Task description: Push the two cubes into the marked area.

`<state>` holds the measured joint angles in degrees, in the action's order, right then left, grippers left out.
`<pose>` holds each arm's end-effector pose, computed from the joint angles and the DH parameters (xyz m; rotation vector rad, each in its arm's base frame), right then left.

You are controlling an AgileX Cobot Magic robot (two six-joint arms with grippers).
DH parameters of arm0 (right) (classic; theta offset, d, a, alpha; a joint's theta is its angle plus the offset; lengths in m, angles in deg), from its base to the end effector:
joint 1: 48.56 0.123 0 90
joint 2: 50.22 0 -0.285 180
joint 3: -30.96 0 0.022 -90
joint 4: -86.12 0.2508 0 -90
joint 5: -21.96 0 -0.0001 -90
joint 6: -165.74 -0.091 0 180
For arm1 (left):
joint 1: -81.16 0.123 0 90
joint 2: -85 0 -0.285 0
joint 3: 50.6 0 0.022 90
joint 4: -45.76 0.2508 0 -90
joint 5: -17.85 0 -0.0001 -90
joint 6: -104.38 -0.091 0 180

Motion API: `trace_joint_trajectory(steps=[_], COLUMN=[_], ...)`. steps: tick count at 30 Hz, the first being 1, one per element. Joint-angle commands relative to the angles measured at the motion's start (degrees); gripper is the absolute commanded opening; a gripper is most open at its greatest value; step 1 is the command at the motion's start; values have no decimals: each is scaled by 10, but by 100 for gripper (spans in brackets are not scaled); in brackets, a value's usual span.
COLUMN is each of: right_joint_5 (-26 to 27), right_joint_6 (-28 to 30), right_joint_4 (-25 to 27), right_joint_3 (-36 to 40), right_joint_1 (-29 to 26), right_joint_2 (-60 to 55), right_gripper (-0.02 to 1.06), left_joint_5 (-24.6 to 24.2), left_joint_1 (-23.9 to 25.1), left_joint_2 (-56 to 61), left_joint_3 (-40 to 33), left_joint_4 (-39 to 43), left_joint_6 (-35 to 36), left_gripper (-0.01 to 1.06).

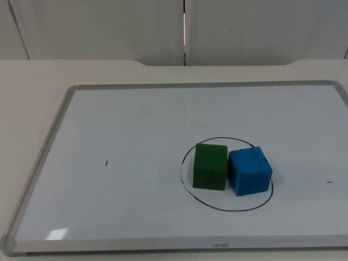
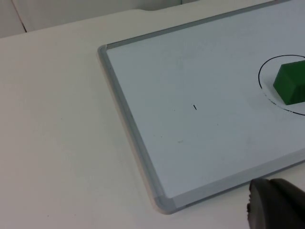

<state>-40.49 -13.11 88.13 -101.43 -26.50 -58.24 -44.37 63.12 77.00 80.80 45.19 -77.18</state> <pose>-0.0079 -0.0002 0.2796 -0.4191 2.0283 0.2671 -0.0053 0.0009 0.2751 0.3545 2.0487 -0.1880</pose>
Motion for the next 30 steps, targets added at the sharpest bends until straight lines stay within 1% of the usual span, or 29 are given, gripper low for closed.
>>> trace_joint_trajectory(steps=[1,26,30], right_joint_5=[6,7,7], right_joint_6=[-3,-12,-12], right_joint_4=[0,-6,-6], right_joint_3=[1,1,1], right_joint_1=[-1,-1,-1], right_joint_2=[2,2,2], right_gripper=[0,0,0], left_joint_5=[6,6,6], left_joint_1=[2,2,2], left_joint_2=[2,2,2], left_joint_3=[-3,-3,-3], left_joint_4=[2,6,-14], left_joint_6=[2,4,3], left_gripper=[0,0,0])
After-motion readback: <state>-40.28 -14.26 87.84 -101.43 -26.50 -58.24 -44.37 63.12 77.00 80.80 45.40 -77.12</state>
